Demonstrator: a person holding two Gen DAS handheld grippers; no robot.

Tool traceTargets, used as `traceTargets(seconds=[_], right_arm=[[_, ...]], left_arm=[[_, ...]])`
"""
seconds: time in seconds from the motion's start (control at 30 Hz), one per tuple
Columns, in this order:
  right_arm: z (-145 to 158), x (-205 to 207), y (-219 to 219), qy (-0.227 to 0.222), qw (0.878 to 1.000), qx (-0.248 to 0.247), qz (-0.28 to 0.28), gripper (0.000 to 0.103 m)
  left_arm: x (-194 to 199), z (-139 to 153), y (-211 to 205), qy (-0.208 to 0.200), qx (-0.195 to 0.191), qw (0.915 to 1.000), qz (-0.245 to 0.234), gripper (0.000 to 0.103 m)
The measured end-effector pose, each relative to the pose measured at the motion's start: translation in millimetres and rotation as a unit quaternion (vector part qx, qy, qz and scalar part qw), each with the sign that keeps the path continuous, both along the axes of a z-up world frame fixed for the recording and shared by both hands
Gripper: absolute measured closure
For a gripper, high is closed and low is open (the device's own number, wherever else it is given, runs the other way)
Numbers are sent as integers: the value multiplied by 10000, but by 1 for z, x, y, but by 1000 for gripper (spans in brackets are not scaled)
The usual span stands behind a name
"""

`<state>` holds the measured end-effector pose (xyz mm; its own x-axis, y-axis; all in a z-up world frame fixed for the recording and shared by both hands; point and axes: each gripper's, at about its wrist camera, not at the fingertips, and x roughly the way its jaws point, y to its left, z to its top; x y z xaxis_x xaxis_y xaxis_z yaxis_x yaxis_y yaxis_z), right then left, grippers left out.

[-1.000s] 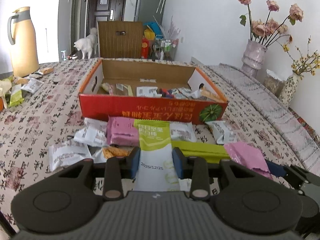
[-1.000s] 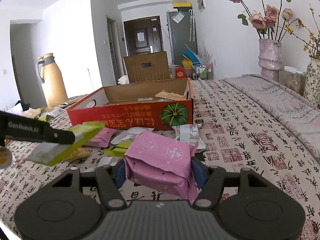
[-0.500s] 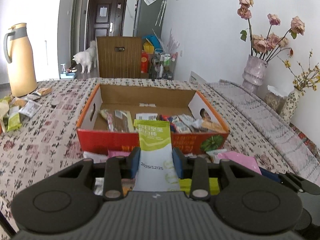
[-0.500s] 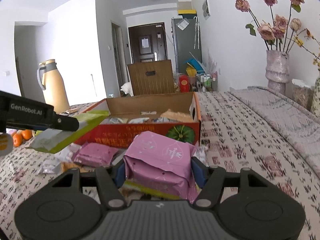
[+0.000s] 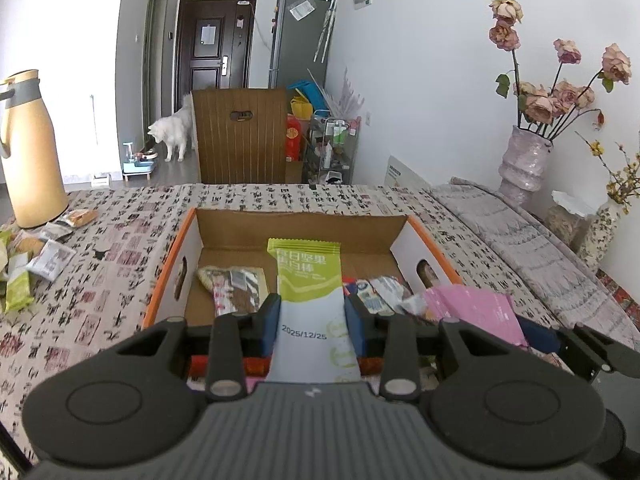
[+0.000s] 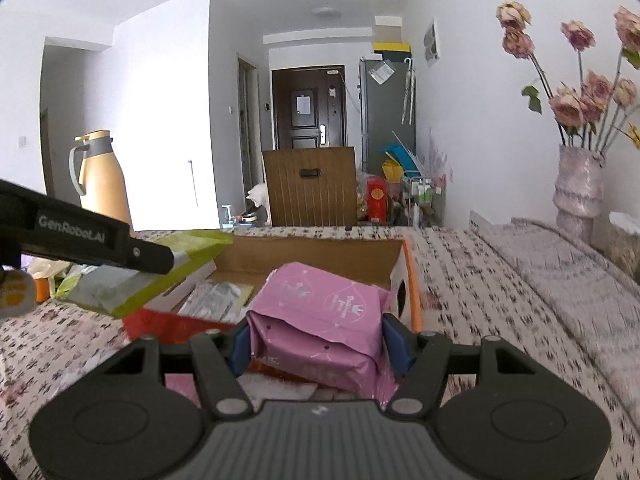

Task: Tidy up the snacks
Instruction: 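Lift both held packets and carry them over the cardboard box, then open both tools to drop the packets into the box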

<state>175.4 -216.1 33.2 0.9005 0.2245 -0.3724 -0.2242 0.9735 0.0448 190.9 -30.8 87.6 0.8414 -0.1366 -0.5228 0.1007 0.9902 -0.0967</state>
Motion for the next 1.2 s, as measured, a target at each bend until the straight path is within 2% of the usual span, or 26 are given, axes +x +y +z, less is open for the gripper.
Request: traceTargets(seconds=[0.37, 0.63, 0.93, 1.13, 1.17, 1.2], right_arm=[[3, 59, 13, 63, 9998, -142, 102, 39], [-4, 98, 19, 177, 9998, -127, 10, 39], [-27, 115, 22, 434, 9989, -178, 38, 39], [-29, 116, 19, 466, 9987, -178, 34, 37], [-29, 116, 20, 463, 9988, -170, 34, 35], [-29, 115, 19, 461, 9988, -164, 37, 32]], left_arm=[[52, -6, 2, 47, 22, 9999, 132, 67], [88, -26, 10, 222, -68, 9993, 286, 67], [107, -54, 18, 536, -100, 9979, 339, 67], [106, -55, 18, 541, -57, 9979, 347, 66], [106, -55, 18, 518, -49, 9980, 364, 64], [105, -54, 18, 504, -54, 9980, 374, 57]])
